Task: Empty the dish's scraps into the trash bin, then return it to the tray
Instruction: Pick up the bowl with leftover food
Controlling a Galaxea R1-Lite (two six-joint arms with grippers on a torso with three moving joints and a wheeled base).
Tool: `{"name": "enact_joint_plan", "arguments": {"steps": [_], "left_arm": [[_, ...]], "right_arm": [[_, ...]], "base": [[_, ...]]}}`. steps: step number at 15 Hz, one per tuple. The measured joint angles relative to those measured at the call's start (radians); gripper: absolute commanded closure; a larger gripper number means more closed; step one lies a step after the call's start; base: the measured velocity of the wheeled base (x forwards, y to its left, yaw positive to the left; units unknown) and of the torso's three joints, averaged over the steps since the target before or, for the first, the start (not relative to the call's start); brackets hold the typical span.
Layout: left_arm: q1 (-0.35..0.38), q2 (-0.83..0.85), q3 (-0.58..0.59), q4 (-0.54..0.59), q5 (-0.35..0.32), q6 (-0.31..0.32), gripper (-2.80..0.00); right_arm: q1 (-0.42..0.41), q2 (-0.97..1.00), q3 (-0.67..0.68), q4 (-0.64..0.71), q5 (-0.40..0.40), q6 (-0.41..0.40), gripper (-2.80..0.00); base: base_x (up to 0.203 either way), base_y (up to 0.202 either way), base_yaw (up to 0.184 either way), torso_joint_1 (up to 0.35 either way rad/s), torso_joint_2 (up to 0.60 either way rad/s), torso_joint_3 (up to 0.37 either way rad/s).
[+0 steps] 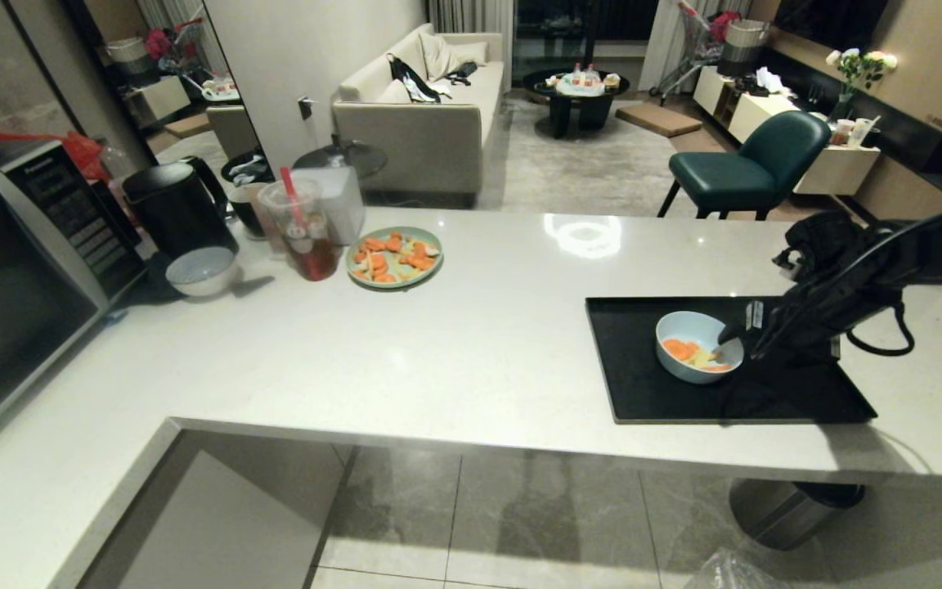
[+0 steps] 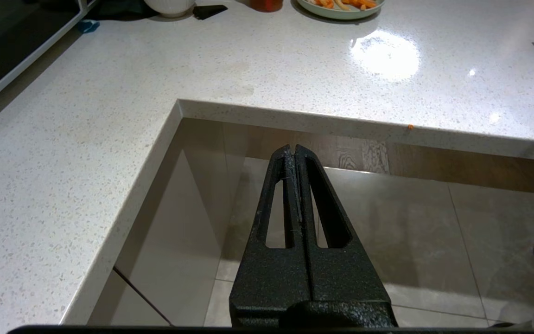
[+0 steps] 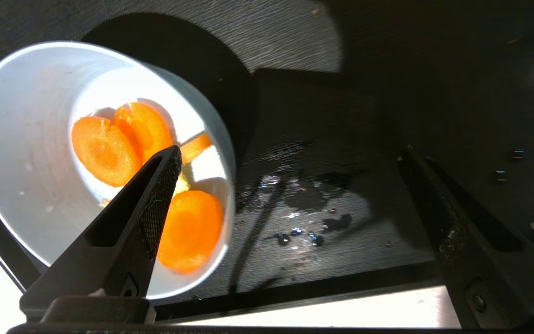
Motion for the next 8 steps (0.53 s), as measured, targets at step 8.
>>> {"name": "enact_joint_plan", "arguments": {"steps": [8], "left_arm": [[0.0,0.0,0.0,0.0,0.0,0.0,0.0]], "right_arm": [[0.026,0.022,0.0,-0.021,0.0,0.054,-2.8]], "base": [[0.0,0.0,0.0,0.0,0.0,0.0]]}}
